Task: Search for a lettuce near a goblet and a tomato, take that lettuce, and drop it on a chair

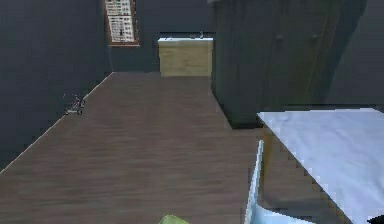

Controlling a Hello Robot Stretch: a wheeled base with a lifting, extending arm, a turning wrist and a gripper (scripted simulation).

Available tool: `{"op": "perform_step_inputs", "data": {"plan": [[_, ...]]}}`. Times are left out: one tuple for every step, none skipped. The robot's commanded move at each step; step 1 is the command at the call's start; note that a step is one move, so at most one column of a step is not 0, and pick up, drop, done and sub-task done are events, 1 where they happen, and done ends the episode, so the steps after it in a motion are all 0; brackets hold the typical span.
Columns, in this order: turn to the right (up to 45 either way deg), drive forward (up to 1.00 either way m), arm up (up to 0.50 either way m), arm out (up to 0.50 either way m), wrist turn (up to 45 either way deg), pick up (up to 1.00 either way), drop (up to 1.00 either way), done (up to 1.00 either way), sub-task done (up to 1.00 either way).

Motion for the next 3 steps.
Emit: {"op": "perform_step_inputs", "data": {"plan": [[-45.0, 0.00, 0.00, 0.00, 0.0, 0.00, 0.00, 0.00, 0.00], [0.0, 0.00, 0.00, 0.42, 0.0, 0.00, 0.00, 0.00, 0.00], [0.0, 0.00, 0.00, 0.00, 45.0, 0.00, 0.00, 0.00, 0.00]]}}
